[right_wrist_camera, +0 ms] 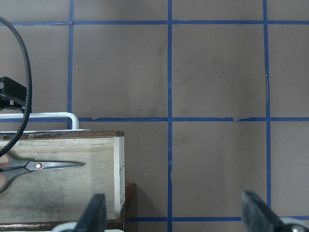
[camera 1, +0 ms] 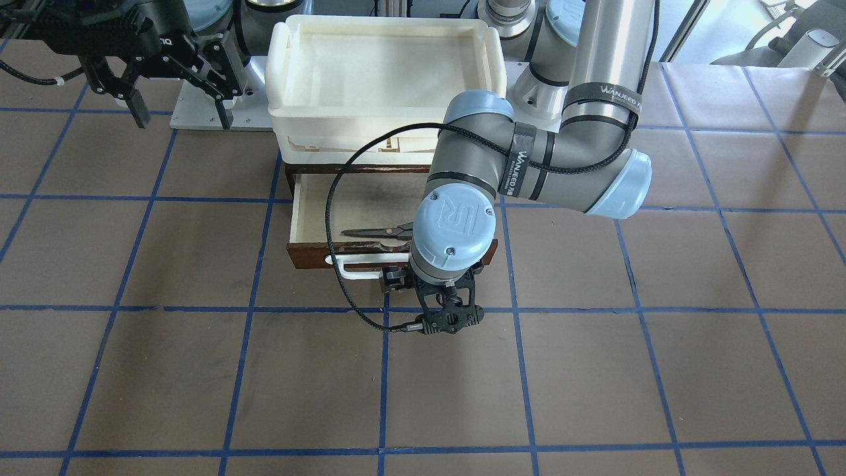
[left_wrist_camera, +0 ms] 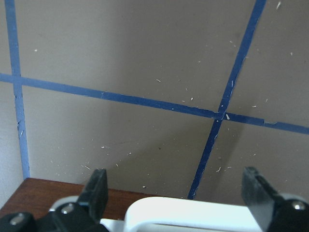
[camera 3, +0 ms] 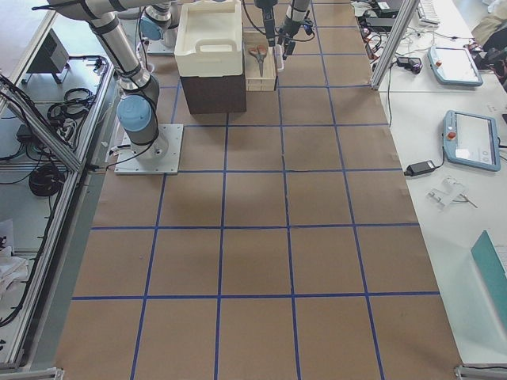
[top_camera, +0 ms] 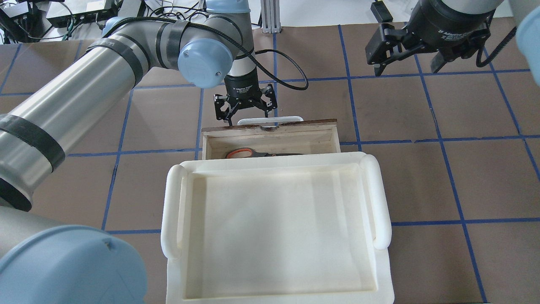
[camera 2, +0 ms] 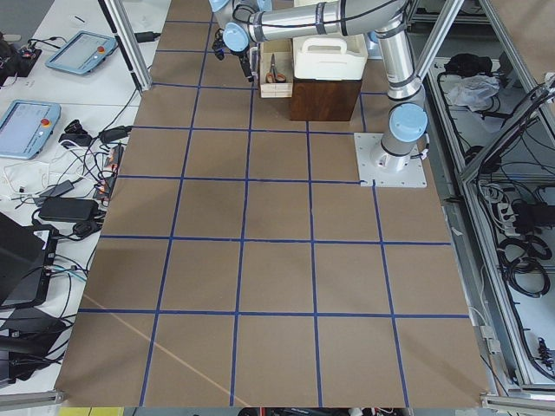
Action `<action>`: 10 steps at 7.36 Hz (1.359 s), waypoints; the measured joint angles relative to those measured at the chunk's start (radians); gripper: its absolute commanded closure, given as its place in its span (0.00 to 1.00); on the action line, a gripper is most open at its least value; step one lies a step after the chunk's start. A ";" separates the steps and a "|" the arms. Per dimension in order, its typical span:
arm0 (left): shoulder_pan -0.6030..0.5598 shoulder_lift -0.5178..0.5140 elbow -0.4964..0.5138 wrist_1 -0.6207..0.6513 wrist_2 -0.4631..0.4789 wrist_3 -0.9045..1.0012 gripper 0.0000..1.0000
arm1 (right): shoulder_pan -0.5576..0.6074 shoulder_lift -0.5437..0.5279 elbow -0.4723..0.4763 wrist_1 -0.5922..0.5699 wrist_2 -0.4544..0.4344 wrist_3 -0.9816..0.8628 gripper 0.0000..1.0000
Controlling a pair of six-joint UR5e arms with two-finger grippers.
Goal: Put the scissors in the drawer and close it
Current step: 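Push the drawer closed with the left gripper, away from the robot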
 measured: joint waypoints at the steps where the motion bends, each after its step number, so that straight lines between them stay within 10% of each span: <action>1: 0.000 0.001 -0.001 -0.009 0.000 -0.012 0.00 | 0.000 0.000 0.000 0.000 0.000 0.000 0.00; 10: -0.002 0.017 -0.013 -0.147 0.004 -0.025 0.00 | 0.000 0.000 0.001 0.000 0.000 0.000 0.00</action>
